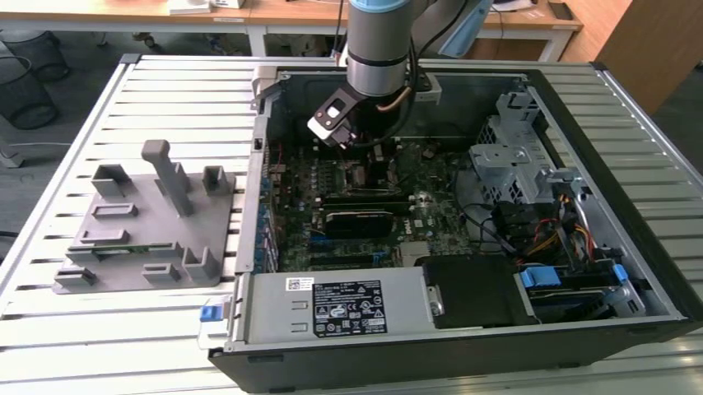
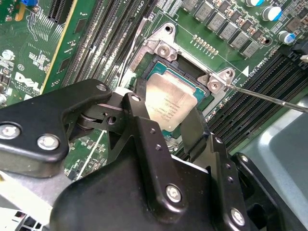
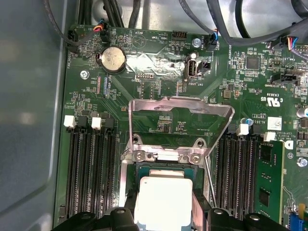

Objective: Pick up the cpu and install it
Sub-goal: 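Place the cpu into insertion slot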

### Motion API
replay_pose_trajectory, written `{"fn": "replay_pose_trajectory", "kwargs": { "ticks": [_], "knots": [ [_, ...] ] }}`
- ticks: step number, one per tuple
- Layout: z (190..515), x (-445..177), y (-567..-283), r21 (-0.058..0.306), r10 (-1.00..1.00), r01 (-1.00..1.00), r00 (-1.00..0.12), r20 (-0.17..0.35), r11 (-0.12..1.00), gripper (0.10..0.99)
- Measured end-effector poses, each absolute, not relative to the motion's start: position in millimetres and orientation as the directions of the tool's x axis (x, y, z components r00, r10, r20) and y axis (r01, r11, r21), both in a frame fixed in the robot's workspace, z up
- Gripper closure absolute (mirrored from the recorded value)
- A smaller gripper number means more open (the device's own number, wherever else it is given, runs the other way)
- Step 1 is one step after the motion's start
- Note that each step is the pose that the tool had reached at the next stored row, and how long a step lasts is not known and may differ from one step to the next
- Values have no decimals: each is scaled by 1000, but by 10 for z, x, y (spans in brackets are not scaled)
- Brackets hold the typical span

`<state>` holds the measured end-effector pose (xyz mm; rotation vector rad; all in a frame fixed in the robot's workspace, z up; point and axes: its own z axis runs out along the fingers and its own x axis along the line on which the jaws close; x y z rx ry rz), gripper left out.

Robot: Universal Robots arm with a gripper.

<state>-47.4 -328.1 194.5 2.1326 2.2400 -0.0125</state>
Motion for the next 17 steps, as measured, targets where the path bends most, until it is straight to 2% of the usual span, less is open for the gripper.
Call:
{"fn": "replay_pose_trajectory", "kwargs": {
  "ticks": [10, 11, 12, 13, 17],
  "knots": [
    [1943, -474, -3280, 28, 998, 998, -48, -40, 49, 545],
    [1943, -474, -3280, 28, 998, 998, -48, -40, 49, 486],
    [1944, -475, -3281, 28, 998, 998, -48, -41, 49, 486],
    [1945, -475, -3281, 28, 998, 998, -48, -41, 49, 424],
    [1964, -475, -3281, 28, 998, 998, -48, -41, 49, 424]
  ]
}}
